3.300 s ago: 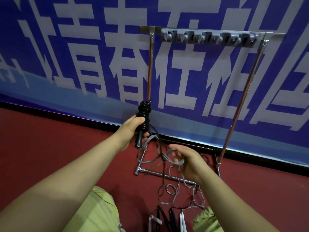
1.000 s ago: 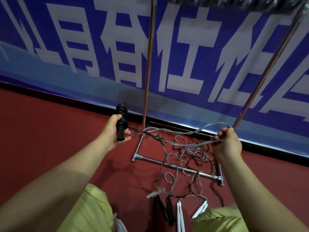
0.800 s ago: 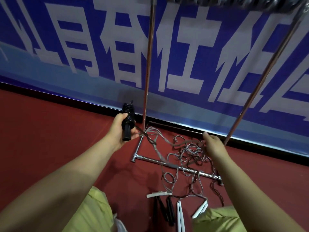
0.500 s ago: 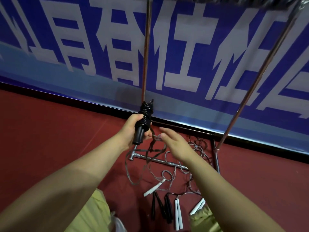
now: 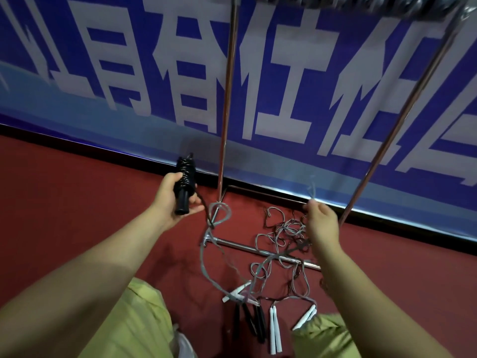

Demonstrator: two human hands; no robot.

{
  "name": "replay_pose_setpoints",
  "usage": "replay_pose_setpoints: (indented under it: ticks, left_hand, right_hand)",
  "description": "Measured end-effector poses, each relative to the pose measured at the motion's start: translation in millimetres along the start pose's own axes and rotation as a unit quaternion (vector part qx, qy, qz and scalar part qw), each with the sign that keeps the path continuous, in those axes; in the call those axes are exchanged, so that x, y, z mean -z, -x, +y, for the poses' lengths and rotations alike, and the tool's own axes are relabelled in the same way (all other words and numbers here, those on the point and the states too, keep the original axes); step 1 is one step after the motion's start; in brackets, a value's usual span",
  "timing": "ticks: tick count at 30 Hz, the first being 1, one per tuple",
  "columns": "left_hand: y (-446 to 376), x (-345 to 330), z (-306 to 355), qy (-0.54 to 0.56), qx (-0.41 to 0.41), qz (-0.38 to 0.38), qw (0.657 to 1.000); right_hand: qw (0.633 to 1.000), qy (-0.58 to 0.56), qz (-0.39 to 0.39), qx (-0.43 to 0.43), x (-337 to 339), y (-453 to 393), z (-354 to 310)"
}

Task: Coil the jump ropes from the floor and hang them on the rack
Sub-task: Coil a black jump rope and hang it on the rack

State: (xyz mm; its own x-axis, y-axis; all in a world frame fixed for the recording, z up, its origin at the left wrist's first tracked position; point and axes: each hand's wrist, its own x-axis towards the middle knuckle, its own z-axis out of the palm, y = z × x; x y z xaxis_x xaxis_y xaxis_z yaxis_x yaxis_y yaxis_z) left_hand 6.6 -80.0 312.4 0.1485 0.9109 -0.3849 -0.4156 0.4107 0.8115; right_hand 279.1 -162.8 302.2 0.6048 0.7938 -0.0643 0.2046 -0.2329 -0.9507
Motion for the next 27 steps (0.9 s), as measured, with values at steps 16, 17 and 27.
replay_pose_setpoints:
  ticks: [16, 17, 27]
  left_hand:
    - [27, -42, 25, -0.030, -0.025, -0.293, 0.955]
    - [27, -42, 26, -0.027, -0.024, -0.312, 0.949]
    - [14, -10, 22, -0.091, -0.032, -0.188, 0.977]
  right_hand:
    - [0.972, 0.005, -0.217, -0.091, -48, 17, -8]
    - [0.959, -0.011, -0.250, -0.136, -54, 18, -7]
    - [0.941, -0.193, -0.268, -0.076, -64, 22, -56]
